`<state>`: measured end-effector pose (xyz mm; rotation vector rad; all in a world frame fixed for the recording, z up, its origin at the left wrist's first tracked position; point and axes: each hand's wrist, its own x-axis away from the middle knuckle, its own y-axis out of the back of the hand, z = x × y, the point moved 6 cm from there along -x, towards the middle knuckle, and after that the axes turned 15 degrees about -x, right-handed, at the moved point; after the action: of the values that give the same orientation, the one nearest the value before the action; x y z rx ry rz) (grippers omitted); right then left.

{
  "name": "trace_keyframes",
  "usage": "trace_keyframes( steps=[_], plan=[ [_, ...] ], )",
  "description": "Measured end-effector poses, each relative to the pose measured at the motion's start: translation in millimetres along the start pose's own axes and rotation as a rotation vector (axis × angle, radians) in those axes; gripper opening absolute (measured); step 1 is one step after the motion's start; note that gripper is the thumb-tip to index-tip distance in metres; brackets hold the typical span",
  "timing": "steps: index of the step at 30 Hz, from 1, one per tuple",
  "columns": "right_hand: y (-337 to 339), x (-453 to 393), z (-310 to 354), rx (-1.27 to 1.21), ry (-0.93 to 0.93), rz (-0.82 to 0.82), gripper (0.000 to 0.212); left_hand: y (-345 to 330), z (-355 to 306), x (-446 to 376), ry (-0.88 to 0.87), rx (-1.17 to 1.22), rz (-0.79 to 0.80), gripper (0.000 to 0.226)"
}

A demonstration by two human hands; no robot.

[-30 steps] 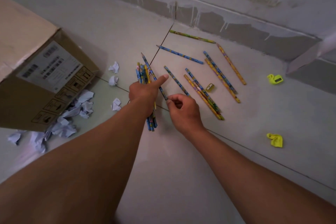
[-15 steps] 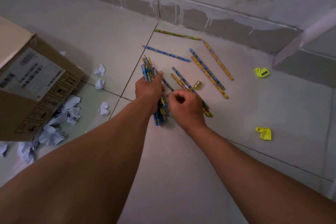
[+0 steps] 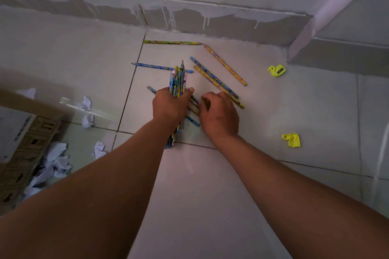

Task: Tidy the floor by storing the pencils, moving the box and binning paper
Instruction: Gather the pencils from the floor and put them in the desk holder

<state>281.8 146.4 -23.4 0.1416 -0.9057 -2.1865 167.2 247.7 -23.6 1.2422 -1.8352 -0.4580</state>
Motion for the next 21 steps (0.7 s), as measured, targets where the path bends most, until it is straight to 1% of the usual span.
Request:
trace_keyframes(
  steps=[2, 5, 11, 13, 15, 18, 21],
  plan=[
    [6, -1, 1, -0.033, -0.001, -0.05, 0.022, -6, -4, 2, -0.038, -0.057, 0.024, 0.04],
    [22, 1, -3, -0.136, -0.024, -0.168, 0.02, -14, -9, 11, -0.094, -0.114, 0.053, 0.039],
    [59, 10, -20, -0.37, 0.013, -0.359, 0.012, -36, -40, 25, -0.144, -0.112, 0.126, 0.043],
    [75, 15, -33, -0.42, -0.006, -0.433, 0.01, -46, -52, 32, -0.157, -0.104, 0.165, 0.04],
    [88, 25, -49, -0.436, -0.04, -0.478, 0.01, -58, -60, 41, -0.19, -0.104, 0.208, 0.036],
    [104, 49, -69, -0.418, -0.085, -0.515, 0.018, -77, -69, 61, -0.269, -0.162, 0.271, 0.03],
    [113, 74, -84, -0.364, -0.114, -0.534, 0.026, -93, -70, 82, -0.302, -0.205, 0.361, 0.032]
  ],
)
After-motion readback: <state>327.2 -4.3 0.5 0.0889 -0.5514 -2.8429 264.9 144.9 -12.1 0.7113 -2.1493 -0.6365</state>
